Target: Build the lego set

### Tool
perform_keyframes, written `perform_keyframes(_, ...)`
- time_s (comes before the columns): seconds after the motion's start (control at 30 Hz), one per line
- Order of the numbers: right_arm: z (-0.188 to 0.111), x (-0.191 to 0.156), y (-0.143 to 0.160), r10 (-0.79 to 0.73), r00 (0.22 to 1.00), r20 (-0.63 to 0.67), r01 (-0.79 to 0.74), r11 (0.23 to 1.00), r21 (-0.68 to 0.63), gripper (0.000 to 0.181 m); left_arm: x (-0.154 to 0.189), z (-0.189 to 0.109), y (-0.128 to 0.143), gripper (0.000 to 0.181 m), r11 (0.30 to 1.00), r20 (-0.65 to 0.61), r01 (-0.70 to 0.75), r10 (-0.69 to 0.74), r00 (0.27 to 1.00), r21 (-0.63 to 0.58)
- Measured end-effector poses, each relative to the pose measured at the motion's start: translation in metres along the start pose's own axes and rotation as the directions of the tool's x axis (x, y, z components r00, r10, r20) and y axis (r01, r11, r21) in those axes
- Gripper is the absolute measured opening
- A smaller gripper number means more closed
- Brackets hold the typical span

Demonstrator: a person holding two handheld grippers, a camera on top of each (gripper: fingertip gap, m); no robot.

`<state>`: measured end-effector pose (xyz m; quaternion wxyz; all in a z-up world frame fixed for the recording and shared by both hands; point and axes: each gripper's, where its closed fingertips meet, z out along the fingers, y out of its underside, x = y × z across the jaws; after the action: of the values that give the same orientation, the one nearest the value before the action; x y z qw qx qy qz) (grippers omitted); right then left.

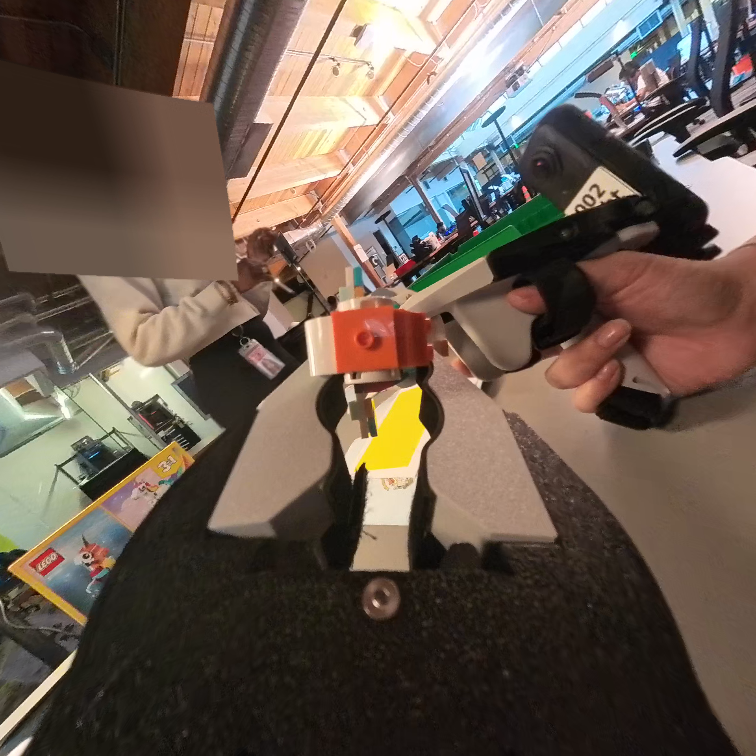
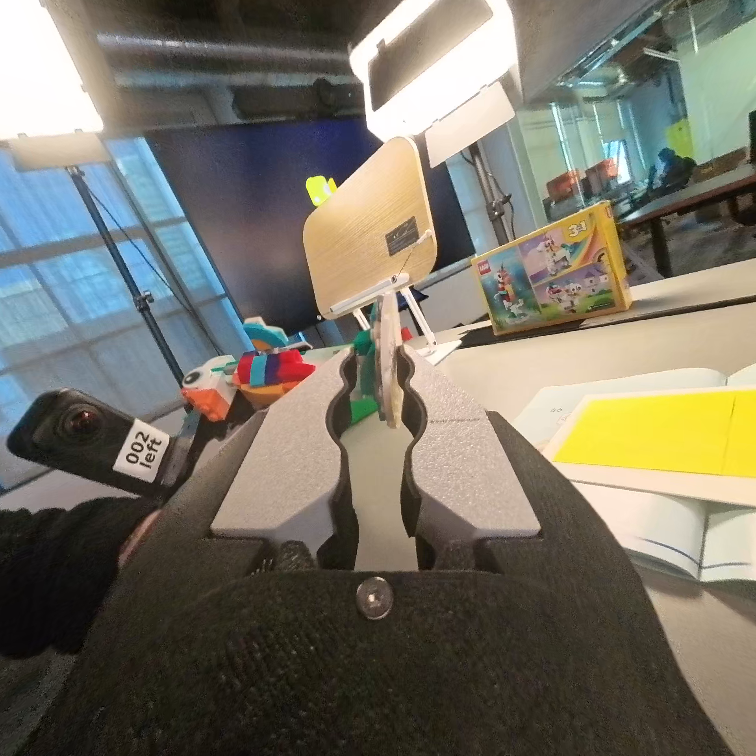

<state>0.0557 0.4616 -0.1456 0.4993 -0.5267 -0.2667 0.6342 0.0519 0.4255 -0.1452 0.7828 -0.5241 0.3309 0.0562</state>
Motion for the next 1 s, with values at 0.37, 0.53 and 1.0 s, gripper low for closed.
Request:
perform_keyframes(0.37,0.004,0.011,-0.018,0.045,0.995,-0.087,-0.029,0.984,0.178,0.017,-0.011,0.016,-0.002,0.030,0.976,0.128,0.216,-0.217,0.968,0.017)
perform_keyframes(0.53,0.004,0.013,-0.020,0.018,0.993,-0.116,0.005,0.981,0.194,0.017,-0.011,0.019,-0.001,0.030,0.955,0.155,0.296,-0.296,0.942,0.023)
perform_keyframes(1.0,0.004,0.016,-0.020,0.096,0.990,-0.106,-0.069,0.970,0.232,0.017,-0.012,0.022,-0.001,0.029,0.946,0.189,0.323,-0.323,0.927,0.034)
